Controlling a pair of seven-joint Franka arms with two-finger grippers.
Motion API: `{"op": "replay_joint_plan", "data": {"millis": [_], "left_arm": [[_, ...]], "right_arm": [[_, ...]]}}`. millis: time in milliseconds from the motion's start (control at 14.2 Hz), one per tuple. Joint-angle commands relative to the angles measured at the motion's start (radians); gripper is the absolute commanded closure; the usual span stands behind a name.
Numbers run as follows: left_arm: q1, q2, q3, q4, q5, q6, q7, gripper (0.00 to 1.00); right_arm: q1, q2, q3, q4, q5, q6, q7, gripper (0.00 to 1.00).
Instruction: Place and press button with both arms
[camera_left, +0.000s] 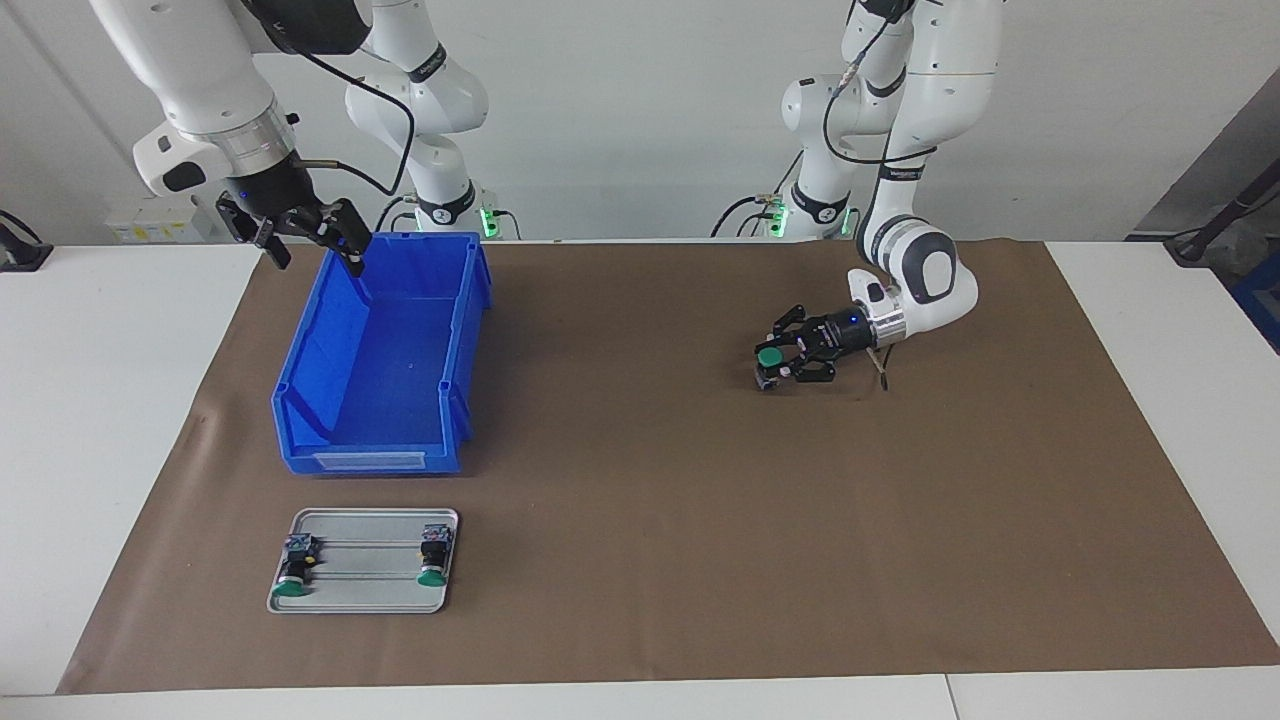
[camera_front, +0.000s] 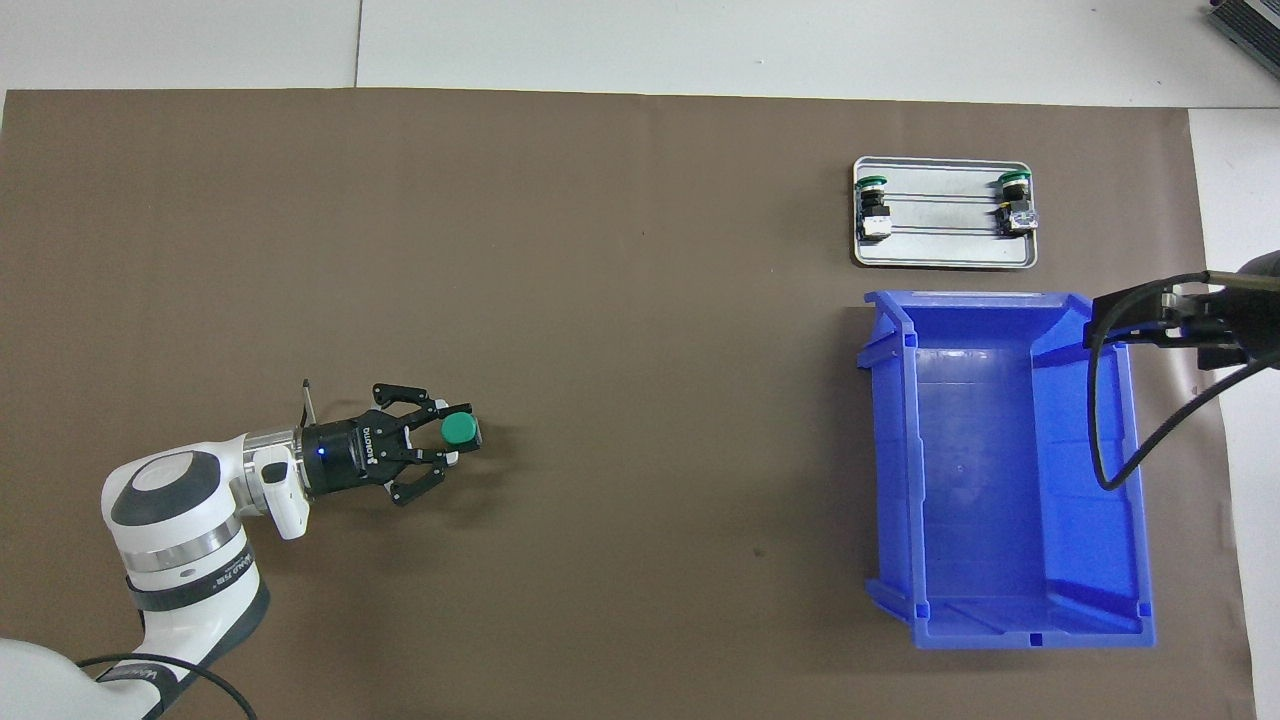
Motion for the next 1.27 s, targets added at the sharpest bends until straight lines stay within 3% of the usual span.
{"op": "replay_joint_plan", "data": {"millis": [0, 71, 212, 282, 776, 1059, 1200], "left_arm": [[0.001, -0.035, -0.002, -0.033, -0.021, 0.001, 0.021, 0.92], [0.001, -0.035, -0.002, -0.033, -0.022, 0.008, 0.020, 0.90], [0.012, -0.037, -0.002, -0.027, -0.021, -0.005, 0.014, 0.41], [0.015, -0.037, -0.001, -0.027, -0.021, -0.003, 0.011, 0.36], [0.060, -0.034, 0.007, -0.015, 0.013, -0.006, -0.049, 0.35], [0.157, -0.032, 0.005, 0.035, 0.215, -0.047, -0.167, 0.35], [0.165, -0.032, 0.007, 0.061, 0.258, -0.051, -0.228, 0.35]], "right_arm": [[-0.005, -0.027, 0.006, -0.031, 0.007, 0.009, 0.003, 0.00], [-0.005, -0.027, 0.006, -0.031, 0.007, 0.009, 0.003, 0.00], [-0.005, -0.027, 0.006, -0.031, 0.007, 0.009, 0.003, 0.00], [-0.005, -0.027, 0.006, -0.033, 0.007, 0.009, 0.003, 0.00], [-0.005, -0.028, 0.006, -0.036, 0.007, 0.010, 0.003, 0.00], [-0.005, -0.028, 0.006, -0.038, 0.007, 0.009, 0.001, 0.00], [-0.005, -0.028, 0.006, -0.038, 0.007, 0.009, 0.001, 0.00]]}}
